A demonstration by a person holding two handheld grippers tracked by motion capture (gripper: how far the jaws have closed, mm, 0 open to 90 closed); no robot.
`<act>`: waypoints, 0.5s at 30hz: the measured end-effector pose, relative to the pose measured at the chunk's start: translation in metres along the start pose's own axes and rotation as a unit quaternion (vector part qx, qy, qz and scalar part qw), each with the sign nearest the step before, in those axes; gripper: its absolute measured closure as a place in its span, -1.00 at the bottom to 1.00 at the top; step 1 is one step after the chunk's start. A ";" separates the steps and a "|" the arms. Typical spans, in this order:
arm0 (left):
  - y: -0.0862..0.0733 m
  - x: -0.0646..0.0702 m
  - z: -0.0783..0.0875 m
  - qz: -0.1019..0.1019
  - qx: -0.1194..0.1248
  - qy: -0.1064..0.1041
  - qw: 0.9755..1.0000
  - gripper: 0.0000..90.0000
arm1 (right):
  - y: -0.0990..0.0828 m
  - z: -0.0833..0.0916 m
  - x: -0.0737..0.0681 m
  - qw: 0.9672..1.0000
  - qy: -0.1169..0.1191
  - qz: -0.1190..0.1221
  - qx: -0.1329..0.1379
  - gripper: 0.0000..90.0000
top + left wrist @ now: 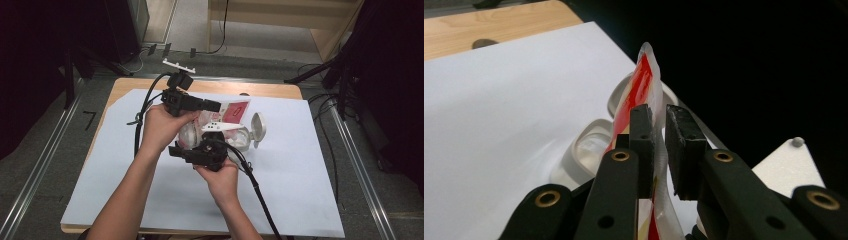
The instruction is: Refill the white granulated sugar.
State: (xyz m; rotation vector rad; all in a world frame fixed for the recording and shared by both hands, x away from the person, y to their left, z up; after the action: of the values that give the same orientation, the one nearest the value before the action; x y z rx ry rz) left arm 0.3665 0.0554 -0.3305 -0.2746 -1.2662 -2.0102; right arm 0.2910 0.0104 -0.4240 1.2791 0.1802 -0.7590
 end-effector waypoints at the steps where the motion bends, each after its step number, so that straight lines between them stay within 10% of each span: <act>1: 0.000 0.001 0.000 0.000 0.000 -0.001 1.000 0.84 | 0.000 0.001 0.000 1.000 0.000 0.002 0.001 0.39; 15: -0.001 -0.001 -0.008 0.006 -0.006 -0.003 1.000 0.83 | -0.003 0.002 0.003 1.000 0.001 -0.008 -0.004 0.39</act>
State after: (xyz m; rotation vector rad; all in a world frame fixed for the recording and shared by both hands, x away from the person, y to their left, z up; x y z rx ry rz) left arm 0.3681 0.0499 -0.3357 -0.2930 -1.2539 -2.0087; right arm 0.2907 0.0067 -0.4274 1.2727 0.1939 -0.7707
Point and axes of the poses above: each handheld gripper's, and its own axes: z roughly backward along the jaws, y roughly out of its top, x roughly to its right, the point moved 5 cm from there along -z, roughly forward along the jaws, and after that the axes turned 3 degrees about -y, right-handed, at the moved point
